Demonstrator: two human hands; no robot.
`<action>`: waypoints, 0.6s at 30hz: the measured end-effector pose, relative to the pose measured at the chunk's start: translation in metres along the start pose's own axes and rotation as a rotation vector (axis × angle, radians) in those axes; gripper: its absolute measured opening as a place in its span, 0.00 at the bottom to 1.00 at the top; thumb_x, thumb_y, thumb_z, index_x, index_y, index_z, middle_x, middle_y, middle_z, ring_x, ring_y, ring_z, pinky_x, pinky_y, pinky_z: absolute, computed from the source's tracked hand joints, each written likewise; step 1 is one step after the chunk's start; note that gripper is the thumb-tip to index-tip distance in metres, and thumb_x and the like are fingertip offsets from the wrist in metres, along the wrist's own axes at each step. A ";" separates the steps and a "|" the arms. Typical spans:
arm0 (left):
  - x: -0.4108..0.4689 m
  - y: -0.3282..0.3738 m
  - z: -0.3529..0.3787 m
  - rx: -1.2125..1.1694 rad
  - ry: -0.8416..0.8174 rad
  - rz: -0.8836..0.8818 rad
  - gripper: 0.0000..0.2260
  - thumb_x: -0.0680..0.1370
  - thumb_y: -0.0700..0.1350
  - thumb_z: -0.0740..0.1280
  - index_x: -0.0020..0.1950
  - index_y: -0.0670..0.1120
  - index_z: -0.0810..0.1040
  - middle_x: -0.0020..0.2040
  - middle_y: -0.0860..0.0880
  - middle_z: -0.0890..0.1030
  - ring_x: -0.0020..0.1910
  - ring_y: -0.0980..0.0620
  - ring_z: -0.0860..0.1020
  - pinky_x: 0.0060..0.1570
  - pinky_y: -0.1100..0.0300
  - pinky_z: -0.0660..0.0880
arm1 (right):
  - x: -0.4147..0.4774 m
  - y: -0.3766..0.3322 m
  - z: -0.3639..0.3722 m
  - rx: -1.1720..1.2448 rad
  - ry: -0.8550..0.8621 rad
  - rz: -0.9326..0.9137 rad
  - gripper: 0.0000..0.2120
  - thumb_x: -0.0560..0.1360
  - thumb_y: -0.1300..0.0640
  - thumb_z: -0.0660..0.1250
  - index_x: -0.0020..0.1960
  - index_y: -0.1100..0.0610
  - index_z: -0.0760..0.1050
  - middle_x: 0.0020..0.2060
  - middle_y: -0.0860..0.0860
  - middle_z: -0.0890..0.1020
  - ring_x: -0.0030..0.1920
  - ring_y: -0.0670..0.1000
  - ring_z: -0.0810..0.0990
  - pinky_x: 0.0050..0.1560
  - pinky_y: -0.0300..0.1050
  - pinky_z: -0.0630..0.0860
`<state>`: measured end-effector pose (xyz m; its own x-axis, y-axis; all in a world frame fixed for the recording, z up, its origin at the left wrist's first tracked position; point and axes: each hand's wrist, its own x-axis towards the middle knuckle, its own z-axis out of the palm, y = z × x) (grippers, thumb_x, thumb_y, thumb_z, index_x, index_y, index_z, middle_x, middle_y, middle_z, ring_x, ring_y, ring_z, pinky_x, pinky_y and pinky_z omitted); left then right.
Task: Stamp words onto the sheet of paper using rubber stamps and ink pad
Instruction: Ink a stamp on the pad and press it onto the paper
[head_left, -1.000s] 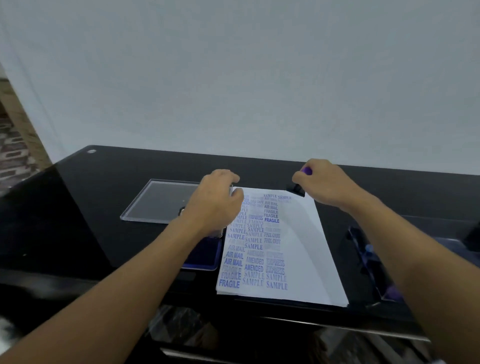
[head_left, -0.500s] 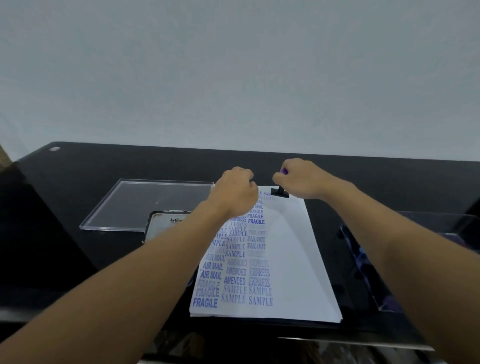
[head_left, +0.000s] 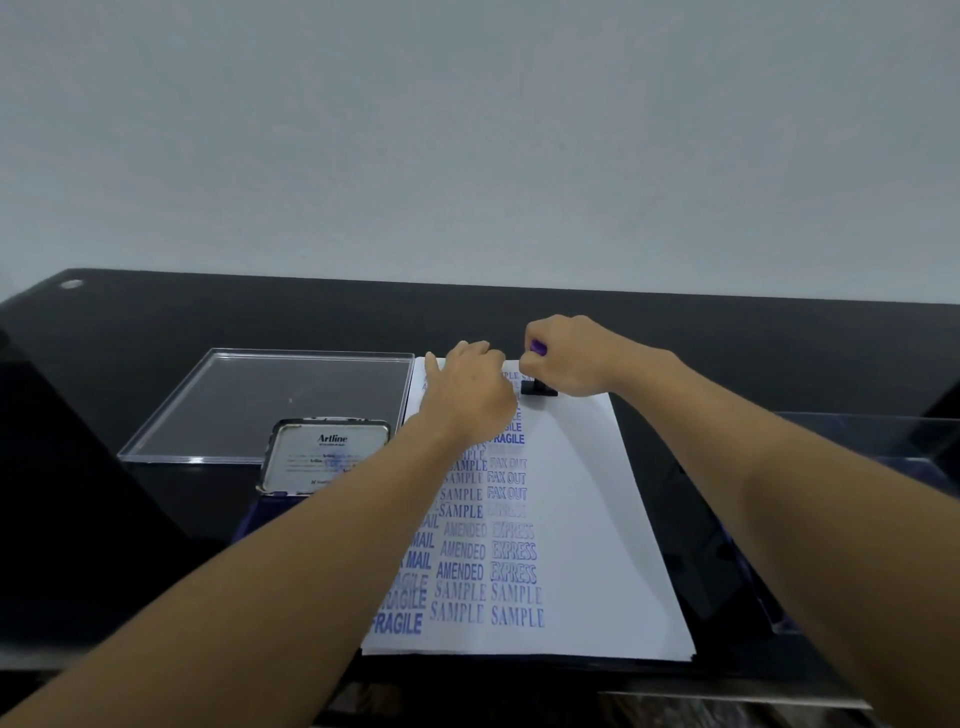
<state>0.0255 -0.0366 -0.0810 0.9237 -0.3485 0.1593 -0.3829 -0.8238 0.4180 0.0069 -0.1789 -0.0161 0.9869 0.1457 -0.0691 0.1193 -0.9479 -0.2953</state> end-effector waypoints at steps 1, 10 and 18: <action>0.000 0.001 0.001 -0.005 0.001 -0.002 0.07 0.76 0.37 0.57 0.41 0.45 0.69 0.47 0.50 0.71 0.55 0.47 0.69 0.69 0.31 0.56 | 0.001 0.000 0.001 -0.003 -0.002 0.000 0.10 0.80 0.53 0.61 0.40 0.54 0.68 0.40 0.52 0.76 0.35 0.49 0.71 0.35 0.43 0.67; -0.001 -0.004 0.012 0.003 0.020 0.009 0.05 0.79 0.41 0.55 0.47 0.47 0.69 0.48 0.52 0.69 0.58 0.48 0.70 0.68 0.35 0.60 | 0.002 0.003 0.008 0.013 0.009 0.009 0.11 0.80 0.53 0.61 0.40 0.54 0.67 0.39 0.52 0.76 0.35 0.50 0.71 0.35 0.43 0.67; -0.004 -0.008 0.017 0.036 0.047 0.033 0.09 0.79 0.41 0.55 0.53 0.45 0.73 0.55 0.50 0.74 0.62 0.48 0.70 0.68 0.39 0.60 | -0.001 0.009 0.022 0.084 0.051 0.019 0.10 0.79 0.53 0.61 0.40 0.53 0.64 0.36 0.52 0.73 0.34 0.52 0.68 0.33 0.45 0.65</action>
<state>0.0252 -0.0360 -0.1002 0.9100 -0.3548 0.2147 -0.4125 -0.8283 0.3793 0.0045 -0.1814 -0.0399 0.9935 0.1107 -0.0272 0.0927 -0.9232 -0.3729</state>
